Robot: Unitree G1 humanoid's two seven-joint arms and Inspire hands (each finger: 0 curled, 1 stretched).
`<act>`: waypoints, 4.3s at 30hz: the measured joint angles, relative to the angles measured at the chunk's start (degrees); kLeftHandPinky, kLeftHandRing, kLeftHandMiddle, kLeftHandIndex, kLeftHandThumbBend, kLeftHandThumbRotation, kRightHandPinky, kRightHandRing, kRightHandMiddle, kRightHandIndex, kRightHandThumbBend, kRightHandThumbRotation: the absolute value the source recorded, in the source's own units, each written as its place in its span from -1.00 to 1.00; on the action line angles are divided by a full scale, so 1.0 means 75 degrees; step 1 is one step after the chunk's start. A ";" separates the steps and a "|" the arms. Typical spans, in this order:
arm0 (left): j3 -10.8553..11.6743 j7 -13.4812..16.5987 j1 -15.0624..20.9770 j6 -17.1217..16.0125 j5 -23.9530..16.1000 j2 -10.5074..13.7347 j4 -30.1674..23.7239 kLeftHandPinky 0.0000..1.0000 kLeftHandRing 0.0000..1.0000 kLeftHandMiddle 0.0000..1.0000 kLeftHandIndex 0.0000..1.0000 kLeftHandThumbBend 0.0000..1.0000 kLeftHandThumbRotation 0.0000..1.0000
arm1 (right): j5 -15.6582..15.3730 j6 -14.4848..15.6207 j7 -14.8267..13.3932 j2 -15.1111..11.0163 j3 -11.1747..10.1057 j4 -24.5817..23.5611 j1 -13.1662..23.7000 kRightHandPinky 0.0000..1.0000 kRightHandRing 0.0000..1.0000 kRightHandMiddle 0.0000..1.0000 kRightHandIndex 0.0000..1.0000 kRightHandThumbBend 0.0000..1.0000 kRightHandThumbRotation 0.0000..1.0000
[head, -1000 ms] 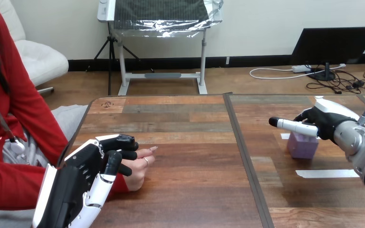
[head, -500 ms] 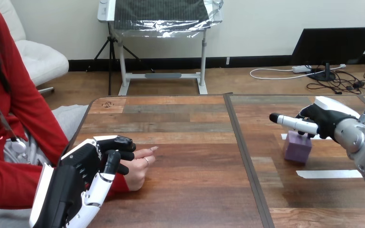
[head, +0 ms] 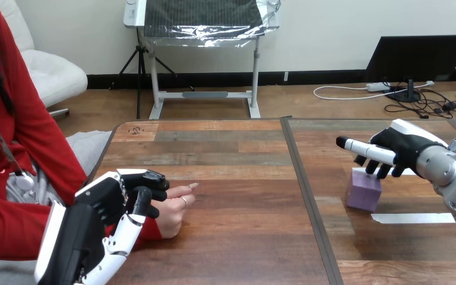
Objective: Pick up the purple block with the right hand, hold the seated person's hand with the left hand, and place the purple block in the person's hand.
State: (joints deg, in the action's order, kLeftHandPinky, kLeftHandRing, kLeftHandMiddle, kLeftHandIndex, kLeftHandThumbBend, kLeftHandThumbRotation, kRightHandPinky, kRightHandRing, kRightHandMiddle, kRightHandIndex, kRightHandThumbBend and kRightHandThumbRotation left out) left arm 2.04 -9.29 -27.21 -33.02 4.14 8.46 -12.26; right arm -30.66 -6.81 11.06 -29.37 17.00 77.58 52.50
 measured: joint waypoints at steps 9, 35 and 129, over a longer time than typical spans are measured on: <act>0.0138 -0.0061 0.0056 -0.0048 0.0006 0.0027 0.0003 -0.05 0.18 0.23 0.08 -0.51 0.11 | 0.0026 -0.0068 -0.0196 0.0026 0.0009 0.0018 -0.0081 -0.21 -0.28 -0.20 -0.04 0.25 1.00; 0.0146 -0.0264 0.0061 -0.0128 0.0009 0.0025 0.0053 -0.07 0.20 0.25 0.05 -0.47 0.12 | 0.0515 -0.0852 -0.1037 0.0026 -0.0308 0.0021 -0.0240 -0.31 -0.31 -0.21 -0.12 0.47 1.00; 0.0178 -0.0530 0.0008 -0.0142 0.0300 0.0030 0.0052 -0.03 0.21 0.26 0.14 -0.46 0.14 | 0.0332 -0.0570 -0.0763 0.0054 -0.0270 0.0022 -0.0577 0.38 0.54 0.56 0.53 0.74 1.00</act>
State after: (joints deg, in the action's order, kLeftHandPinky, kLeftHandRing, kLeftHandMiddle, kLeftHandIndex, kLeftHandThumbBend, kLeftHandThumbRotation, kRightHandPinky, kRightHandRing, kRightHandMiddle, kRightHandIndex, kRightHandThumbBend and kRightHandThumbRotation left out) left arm 3.38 -13.27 -27.15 -34.09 6.38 8.69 -11.87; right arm -28.18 -11.09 5.33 -28.96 14.97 77.75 48.17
